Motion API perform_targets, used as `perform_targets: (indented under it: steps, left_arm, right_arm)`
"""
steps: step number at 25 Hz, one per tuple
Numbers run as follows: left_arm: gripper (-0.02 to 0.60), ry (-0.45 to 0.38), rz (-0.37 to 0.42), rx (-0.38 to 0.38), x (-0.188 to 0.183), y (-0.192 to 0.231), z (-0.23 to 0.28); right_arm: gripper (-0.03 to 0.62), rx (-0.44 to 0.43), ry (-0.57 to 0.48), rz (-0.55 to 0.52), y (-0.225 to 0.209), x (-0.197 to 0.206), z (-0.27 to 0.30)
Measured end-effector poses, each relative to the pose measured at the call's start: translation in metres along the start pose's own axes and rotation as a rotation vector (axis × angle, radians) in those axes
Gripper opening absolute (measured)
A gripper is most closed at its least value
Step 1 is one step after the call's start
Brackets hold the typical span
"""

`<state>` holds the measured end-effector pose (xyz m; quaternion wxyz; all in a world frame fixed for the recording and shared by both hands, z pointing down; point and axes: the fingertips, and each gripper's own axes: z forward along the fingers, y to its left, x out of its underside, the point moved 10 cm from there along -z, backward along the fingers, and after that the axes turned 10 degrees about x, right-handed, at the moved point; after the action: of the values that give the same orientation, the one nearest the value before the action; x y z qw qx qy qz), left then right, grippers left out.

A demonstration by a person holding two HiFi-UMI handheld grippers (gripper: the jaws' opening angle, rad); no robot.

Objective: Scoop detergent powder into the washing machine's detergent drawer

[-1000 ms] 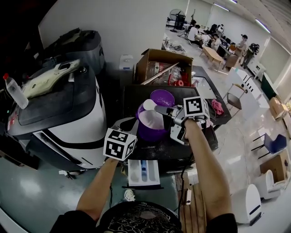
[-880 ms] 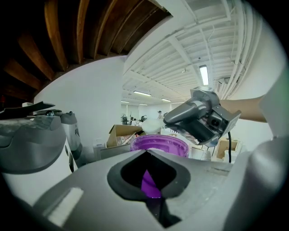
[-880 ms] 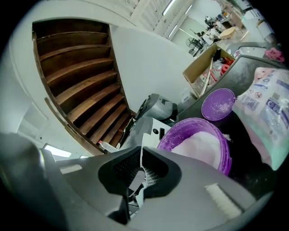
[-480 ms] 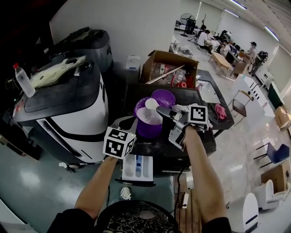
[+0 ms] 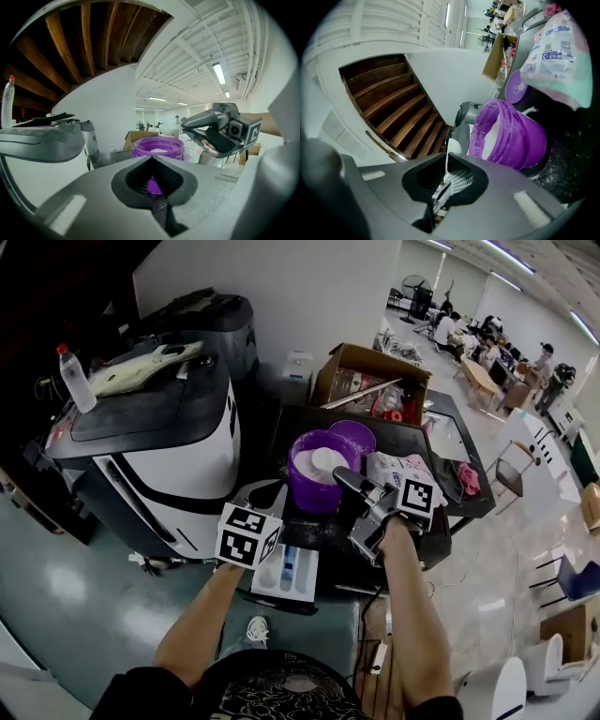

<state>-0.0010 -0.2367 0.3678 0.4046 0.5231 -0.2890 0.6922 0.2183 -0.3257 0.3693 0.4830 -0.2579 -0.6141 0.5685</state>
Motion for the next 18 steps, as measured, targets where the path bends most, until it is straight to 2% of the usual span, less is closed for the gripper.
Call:
perform_targets:
  steps: [6,18]
  left_arm:
    - [0.0,-0.018,-0.015,-0.055,0.009,-0.008,-0.02]
    - [0.0,0.012,-0.047,-0.113,0.037,-0.039,-0.053]
  right_arm:
    - [0.037,-0.018,0.027,0.018,-0.008,0.02,-0.006]
    - [0.037,-0.01,0.077,0.008,-0.02,0.063,-0.023]
